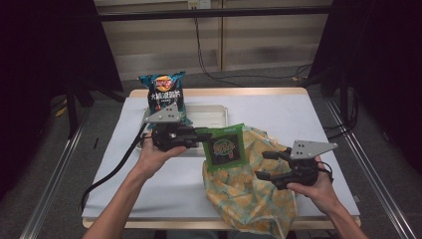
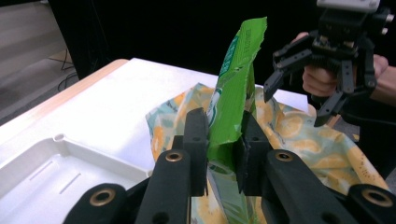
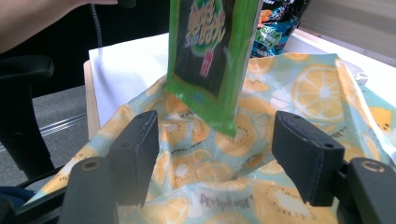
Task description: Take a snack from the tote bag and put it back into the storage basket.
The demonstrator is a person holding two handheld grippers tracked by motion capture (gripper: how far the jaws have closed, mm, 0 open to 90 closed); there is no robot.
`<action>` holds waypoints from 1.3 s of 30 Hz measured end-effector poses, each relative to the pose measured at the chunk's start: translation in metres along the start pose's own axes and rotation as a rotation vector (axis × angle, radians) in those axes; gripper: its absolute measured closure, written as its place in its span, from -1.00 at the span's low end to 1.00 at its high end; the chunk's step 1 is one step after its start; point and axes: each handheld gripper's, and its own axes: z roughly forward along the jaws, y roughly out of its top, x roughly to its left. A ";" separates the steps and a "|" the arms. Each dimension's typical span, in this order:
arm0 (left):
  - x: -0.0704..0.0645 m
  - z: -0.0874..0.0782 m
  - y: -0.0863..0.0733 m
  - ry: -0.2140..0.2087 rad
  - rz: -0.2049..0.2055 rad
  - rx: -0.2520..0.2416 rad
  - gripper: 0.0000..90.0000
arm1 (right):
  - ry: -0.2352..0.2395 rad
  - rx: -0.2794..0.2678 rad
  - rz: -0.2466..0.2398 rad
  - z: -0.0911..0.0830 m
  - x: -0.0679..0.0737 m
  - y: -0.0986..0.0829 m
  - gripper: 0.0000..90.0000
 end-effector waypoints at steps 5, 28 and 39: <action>0.009 -0.008 0.010 0.015 0.002 -0.022 0.72 | -0.005 -0.001 0.008 0.001 -0.001 -0.002 -0.35; 0.069 -0.015 0.025 0.107 -0.008 0.006 0.72 | -0.025 -0.029 0.029 -0.003 0.002 -0.009 -0.61; 0.097 -0.012 0.029 0.154 -0.023 -0.001 0.72 | -0.034 -0.030 0.027 -0.004 0.001 -0.009 -0.61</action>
